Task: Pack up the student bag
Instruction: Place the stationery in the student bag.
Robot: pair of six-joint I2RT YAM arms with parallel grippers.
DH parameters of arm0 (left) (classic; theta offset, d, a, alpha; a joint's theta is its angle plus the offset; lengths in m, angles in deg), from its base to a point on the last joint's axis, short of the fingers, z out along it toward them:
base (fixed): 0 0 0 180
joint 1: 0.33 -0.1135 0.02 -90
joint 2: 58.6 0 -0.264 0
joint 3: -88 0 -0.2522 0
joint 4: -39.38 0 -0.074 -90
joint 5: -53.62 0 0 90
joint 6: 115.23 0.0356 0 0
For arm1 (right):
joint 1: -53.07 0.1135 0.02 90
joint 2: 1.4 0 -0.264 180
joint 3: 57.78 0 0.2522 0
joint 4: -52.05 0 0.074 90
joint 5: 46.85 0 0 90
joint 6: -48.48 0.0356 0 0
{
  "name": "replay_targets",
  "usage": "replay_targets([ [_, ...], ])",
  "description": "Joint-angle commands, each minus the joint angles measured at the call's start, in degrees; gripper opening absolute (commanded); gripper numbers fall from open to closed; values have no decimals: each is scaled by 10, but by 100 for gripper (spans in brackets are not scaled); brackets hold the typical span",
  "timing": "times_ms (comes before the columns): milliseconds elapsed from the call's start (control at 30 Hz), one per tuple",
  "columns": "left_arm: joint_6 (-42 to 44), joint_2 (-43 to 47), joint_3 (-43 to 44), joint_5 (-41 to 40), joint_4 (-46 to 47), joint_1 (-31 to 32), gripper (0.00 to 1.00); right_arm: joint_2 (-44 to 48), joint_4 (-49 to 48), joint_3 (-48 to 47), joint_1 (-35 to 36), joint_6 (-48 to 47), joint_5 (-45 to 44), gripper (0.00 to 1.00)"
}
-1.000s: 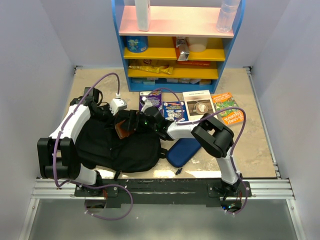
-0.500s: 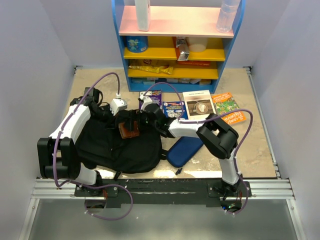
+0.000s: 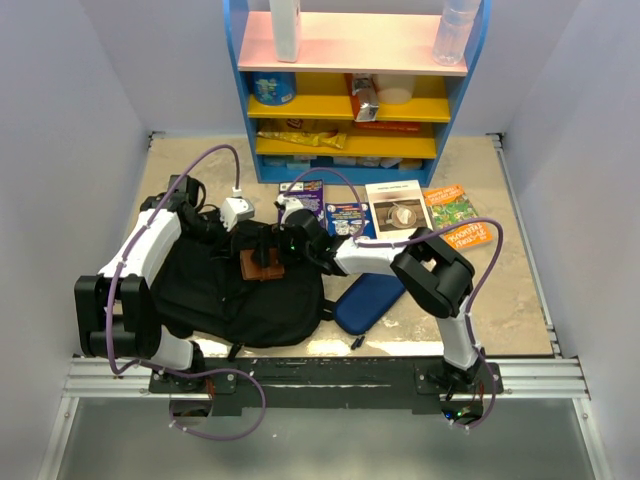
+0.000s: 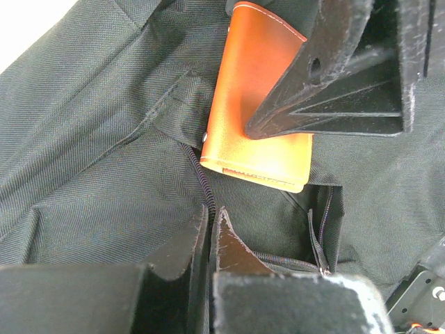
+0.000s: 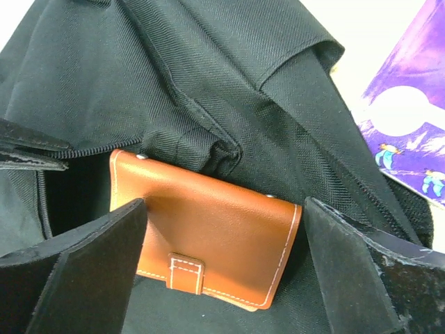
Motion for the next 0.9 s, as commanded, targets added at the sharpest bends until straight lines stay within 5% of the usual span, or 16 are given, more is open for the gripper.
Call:
replay_targets([
  [0, 8, 5, 18, 32, -7, 3, 0, 0, -4, 11, 2, 26, 39, 92],
  [200, 4, 1, 19, 35, -4, 3, 0, 67, -96, 92, 2, 78, 86, 71],
  [533, 2, 7, 19, 36, -3, 3, 0, 97, -77, 73, 16, 107, 103, 43],
  [867, -4, 6, 13, 44, 2, 3, 0, 46, -64, 9, 39, 142, 119, 38],
])
